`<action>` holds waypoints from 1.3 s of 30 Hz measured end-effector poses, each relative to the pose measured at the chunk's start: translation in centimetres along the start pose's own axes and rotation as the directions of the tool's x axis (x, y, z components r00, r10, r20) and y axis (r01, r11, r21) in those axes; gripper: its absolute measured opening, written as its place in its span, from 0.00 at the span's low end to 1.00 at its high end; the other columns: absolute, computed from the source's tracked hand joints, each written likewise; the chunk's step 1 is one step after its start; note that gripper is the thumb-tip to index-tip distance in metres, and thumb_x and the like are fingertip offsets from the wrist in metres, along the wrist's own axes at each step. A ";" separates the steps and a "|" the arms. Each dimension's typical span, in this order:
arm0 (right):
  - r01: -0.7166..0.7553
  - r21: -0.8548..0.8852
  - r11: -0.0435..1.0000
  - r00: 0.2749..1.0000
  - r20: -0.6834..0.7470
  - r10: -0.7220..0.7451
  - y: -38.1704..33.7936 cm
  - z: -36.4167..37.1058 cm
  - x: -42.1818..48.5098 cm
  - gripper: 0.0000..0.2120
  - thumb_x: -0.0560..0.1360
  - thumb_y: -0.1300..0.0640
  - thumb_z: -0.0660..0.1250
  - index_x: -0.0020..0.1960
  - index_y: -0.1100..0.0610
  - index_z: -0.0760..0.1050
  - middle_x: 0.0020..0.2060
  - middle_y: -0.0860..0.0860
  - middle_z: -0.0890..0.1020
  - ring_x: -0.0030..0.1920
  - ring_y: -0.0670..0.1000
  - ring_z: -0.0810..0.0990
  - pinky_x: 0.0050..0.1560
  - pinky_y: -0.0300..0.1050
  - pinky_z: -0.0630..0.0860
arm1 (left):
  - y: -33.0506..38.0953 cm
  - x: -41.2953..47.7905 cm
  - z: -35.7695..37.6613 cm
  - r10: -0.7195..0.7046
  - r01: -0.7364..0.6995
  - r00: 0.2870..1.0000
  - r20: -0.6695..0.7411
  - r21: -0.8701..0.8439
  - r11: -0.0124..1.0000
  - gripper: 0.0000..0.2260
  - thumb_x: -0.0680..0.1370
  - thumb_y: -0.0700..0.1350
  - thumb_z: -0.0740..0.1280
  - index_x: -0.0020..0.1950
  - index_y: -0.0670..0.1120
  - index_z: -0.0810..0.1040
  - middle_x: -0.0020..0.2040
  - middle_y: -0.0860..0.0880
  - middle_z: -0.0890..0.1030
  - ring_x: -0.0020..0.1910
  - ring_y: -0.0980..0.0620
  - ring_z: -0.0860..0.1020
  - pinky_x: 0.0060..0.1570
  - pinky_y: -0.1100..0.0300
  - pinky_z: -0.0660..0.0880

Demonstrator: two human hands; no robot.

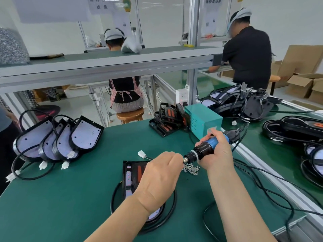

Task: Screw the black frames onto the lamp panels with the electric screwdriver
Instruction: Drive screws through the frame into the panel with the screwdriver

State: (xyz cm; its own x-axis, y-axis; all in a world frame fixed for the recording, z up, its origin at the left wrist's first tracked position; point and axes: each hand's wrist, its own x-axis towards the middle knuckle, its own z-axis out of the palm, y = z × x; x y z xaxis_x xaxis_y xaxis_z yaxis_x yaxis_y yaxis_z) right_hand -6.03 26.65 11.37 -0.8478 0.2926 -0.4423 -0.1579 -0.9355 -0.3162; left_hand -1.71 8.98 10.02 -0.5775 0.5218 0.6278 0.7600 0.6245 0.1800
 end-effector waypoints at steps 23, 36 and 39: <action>0.025 0.172 0.985 0.999 -0.026 -0.021 -2.2 -4.3 3.9 0.11 0.74 0.52 0.76 0.48 0.55 0.76 0.33 0.47 0.82 0.29 0.45 0.79 0.41 0.40 0.73 | -1.5 2.7 2.8 -0.421 0.558 0.804 0.420 -0.287 0.779 0.16 0.80 0.57 0.64 0.39 0.47 0.74 0.33 0.48 0.76 0.35 0.52 0.70 0.41 0.51 0.72; 0.134 0.277 0.951 0.984 0.074 -0.160 -3.8 -7.4 7.3 0.15 0.76 0.48 0.74 0.48 0.59 0.76 0.33 0.51 0.78 0.32 0.48 0.77 0.32 0.40 0.76 | -3.8 5.3 8.9 -0.495 0.220 0.657 0.569 0.483 0.847 0.14 0.77 0.58 0.68 0.49 0.47 0.81 0.48 0.49 0.82 0.55 0.45 0.74 0.54 0.52 0.64; 0.124 0.265 0.956 0.983 0.100 -0.155 -3.7 -7.5 7.5 0.14 0.76 0.48 0.73 0.48 0.59 0.75 0.33 0.50 0.78 0.32 0.47 0.77 0.33 0.39 0.76 | -3.7 5.3 9.2 -0.493 0.220 0.653 0.575 0.479 0.850 0.09 0.79 0.51 0.66 0.47 0.46 0.78 0.50 0.47 0.82 0.55 0.44 0.75 0.56 0.51 0.66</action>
State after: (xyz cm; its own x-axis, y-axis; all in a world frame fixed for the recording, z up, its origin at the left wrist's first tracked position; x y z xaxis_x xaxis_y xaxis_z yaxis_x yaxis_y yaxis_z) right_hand -8.00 33.78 2.95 -0.8595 0.4126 -0.3017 -0.3901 -0.9109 -0.1345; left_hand -10.31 14.81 5.73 -0.9232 0.3670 -0.1139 0.3760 0.9239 -0.0714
